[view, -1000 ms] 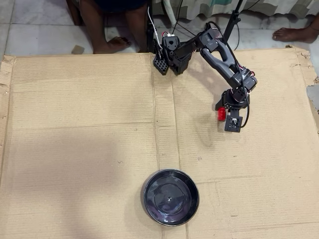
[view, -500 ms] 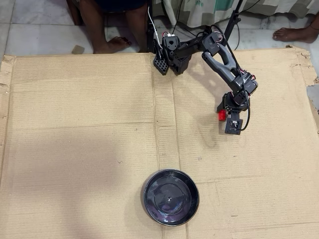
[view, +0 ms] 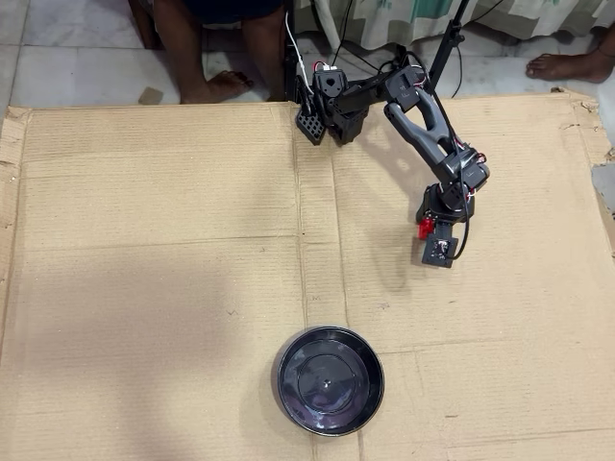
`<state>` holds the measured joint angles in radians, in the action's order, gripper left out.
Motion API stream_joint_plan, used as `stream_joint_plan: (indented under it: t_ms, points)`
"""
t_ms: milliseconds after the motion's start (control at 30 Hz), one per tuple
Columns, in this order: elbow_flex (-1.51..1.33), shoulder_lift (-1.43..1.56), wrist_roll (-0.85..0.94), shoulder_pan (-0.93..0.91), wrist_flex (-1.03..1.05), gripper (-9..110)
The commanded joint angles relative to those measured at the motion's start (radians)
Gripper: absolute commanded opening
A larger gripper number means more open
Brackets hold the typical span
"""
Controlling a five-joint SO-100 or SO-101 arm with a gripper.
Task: Grasp a lego block and put it in the bin.
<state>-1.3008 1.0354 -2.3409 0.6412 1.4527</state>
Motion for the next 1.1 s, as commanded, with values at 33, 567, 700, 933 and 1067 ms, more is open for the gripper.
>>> stream_joint_plan:
  t_ms: [33,567,700,933,1067]
  points:
    - [0.066,0.075,0.002,-0.04,-0.008,0]
    - [0.509,0.005,0.003,-0.244,-0.095,0]
    - [0.598,-0.069,0.003,-0.302,-0.212,0]
    - [0.681,-0.14,0.005,-0.393,-0.345,0]
    - [0.686,-0.149,0.005,-0.445,-0.385,0]
